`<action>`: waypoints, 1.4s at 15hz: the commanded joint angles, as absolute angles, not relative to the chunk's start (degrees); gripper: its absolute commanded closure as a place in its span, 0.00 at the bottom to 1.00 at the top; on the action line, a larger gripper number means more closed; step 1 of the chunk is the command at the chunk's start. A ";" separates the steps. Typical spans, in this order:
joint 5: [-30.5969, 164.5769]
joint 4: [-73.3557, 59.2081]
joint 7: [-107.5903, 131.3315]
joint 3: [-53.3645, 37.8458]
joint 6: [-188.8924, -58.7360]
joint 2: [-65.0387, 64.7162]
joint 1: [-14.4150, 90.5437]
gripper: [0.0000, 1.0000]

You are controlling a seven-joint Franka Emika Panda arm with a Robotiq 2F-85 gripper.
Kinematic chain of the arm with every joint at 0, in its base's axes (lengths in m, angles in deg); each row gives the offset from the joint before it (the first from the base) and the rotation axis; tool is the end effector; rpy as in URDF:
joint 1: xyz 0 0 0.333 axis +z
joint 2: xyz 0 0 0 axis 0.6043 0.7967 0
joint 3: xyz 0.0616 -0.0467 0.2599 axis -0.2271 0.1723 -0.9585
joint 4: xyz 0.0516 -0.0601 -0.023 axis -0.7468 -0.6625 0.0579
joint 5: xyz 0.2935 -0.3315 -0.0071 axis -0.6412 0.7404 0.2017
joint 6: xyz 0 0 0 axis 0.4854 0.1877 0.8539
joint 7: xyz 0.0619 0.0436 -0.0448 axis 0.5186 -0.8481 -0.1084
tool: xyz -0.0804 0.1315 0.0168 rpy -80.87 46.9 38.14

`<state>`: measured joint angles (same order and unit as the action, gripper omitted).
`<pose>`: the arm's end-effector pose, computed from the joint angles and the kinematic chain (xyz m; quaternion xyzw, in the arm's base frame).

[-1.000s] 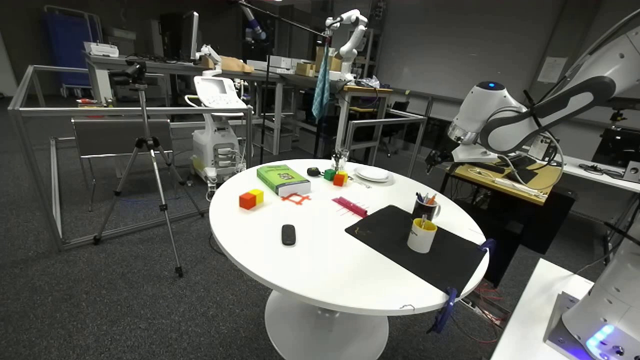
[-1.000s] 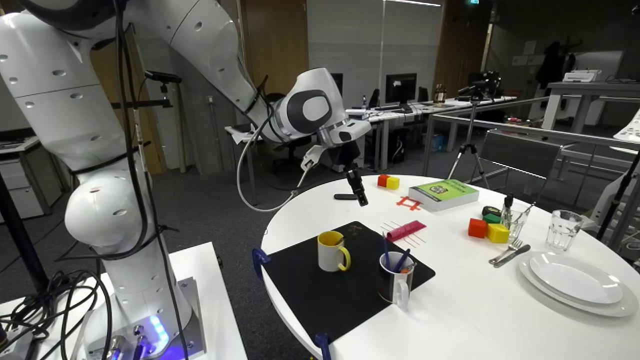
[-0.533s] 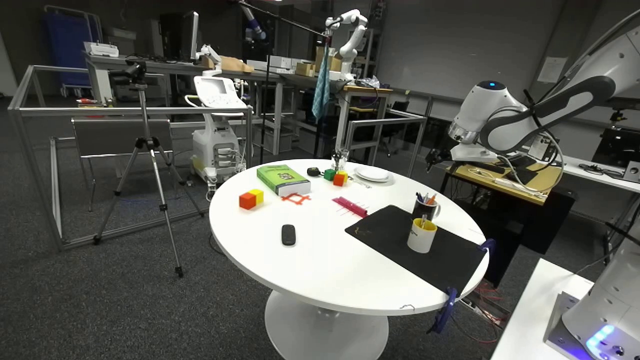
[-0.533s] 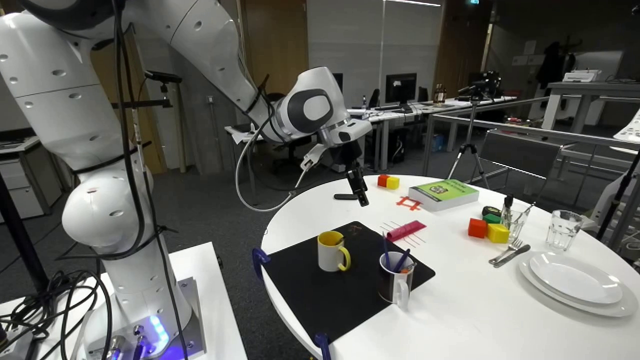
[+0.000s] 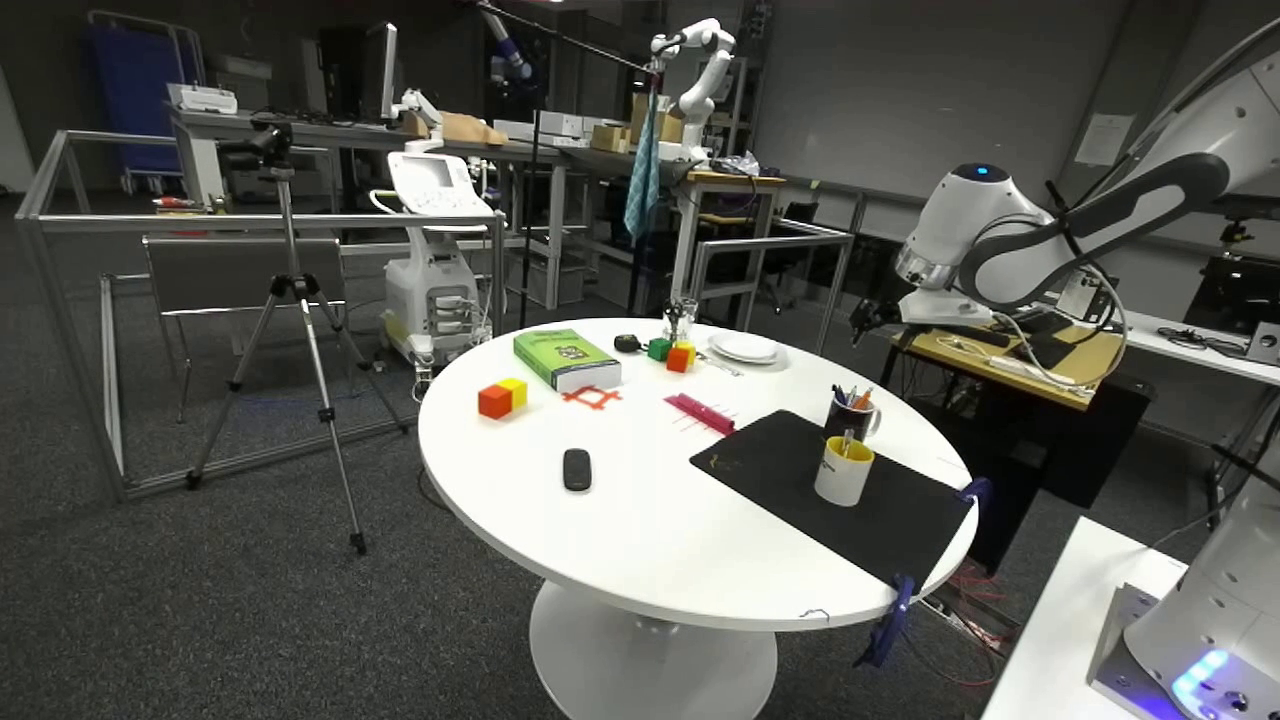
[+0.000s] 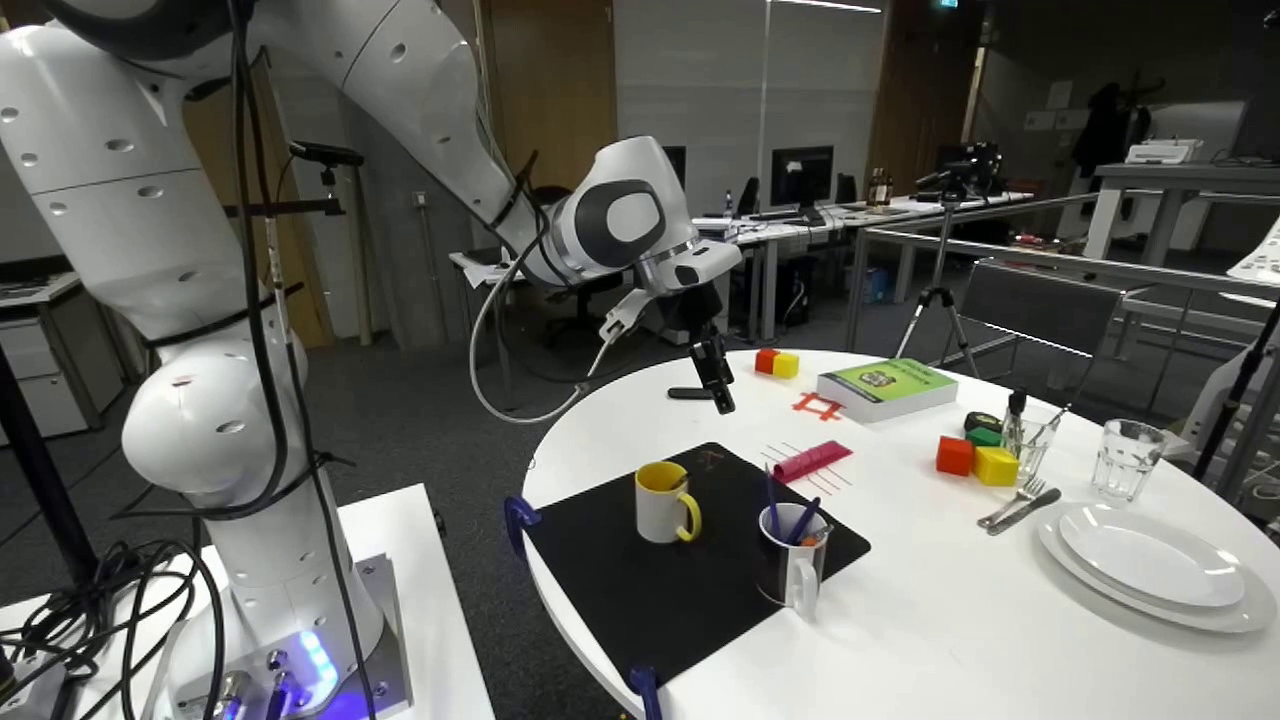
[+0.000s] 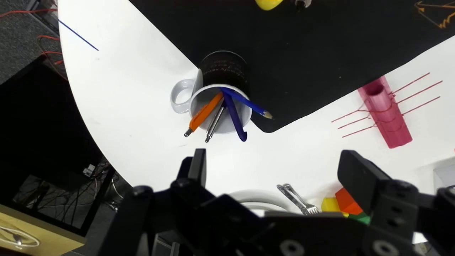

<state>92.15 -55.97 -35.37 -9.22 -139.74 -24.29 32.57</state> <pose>0.5420 -0.0667 0.2492 0.9299 -0.3058 0.1877 0.0809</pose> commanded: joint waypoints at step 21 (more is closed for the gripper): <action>118.40 -53.17 -92.06 -15.57 -133.46 -11.91 38.52 0.00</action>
<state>117.21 -54.42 -91.80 -16.98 -135.47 -12.96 36.91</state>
